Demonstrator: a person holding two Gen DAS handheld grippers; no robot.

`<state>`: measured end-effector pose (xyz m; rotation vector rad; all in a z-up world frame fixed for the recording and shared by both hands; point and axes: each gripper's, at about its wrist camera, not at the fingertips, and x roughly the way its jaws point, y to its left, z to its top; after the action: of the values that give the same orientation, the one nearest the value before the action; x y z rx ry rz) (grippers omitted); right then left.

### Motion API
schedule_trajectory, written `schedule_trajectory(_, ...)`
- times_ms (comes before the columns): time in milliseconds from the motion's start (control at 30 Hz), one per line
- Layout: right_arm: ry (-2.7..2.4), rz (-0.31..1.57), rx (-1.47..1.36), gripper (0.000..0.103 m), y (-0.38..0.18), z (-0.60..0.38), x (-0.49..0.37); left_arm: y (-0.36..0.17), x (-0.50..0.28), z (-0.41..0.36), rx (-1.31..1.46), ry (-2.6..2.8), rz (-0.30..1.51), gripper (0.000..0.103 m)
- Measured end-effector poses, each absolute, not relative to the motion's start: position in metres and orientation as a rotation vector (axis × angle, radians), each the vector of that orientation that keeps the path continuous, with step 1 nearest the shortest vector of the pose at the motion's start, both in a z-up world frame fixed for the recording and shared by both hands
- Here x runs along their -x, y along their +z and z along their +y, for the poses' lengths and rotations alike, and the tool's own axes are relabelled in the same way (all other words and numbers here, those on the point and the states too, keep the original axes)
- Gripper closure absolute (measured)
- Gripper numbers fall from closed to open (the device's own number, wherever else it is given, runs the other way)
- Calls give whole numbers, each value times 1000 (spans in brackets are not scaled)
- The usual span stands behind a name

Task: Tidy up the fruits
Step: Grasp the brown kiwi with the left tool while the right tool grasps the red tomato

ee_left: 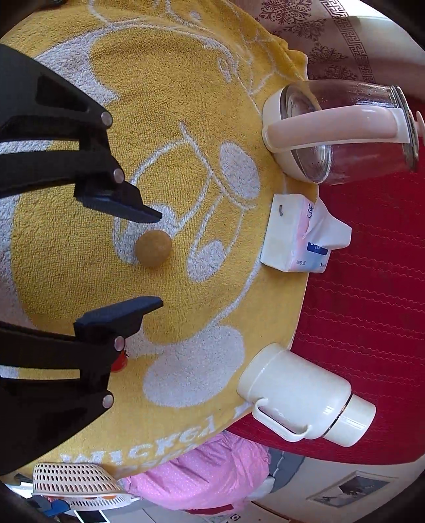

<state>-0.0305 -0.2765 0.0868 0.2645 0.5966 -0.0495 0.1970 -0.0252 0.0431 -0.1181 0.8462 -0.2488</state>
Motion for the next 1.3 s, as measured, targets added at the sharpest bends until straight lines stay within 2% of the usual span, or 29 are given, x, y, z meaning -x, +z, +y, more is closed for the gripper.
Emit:
schedule_trajectory(133, -37, 623, -250, 45, 81, -267, 22, 28, -204, -22, 121, -238, 876, 70)
schedule_trajectory(233, -24, 642, -239, 45, 77, -260, 18, 23, -205, -22, 125, -254, 869, 71)
schedule_trajectory(333, -10, 658, -232, 45, 74, -254, 13, 24, -204, -24, 118, -271, 856, 77)
schedule_trajectory(600, 30, 701, -203, 45, 67, -236, -1, 29, -197, -24, 134, -317, 823, 77)
schedule_trajectory(667, 39, 703, -189, 45, 68, -230, -4, 34, -193, -23, 138, -319, 811, 82)
schedule_trajectory(800, 66, 701, -146, 45, 74, -216, -14, 45, -186, -20, 155, -321, 782, 82)
schedule_trajectory(1133, 191, 823, -185, 45, 56, -185, -81, 45, -188, 2, 248, -282, 792, 81)
schedule_trajectory(1233, 199, 831, -163, 47, 49, -173, -101, 45, -190, 8, 273, -271, 794, 80)
schedule_trajectory(1300, 202, 841, -150, 53, 44, -167, -115, 44, -191, 12, 291, -263, 798, 80)
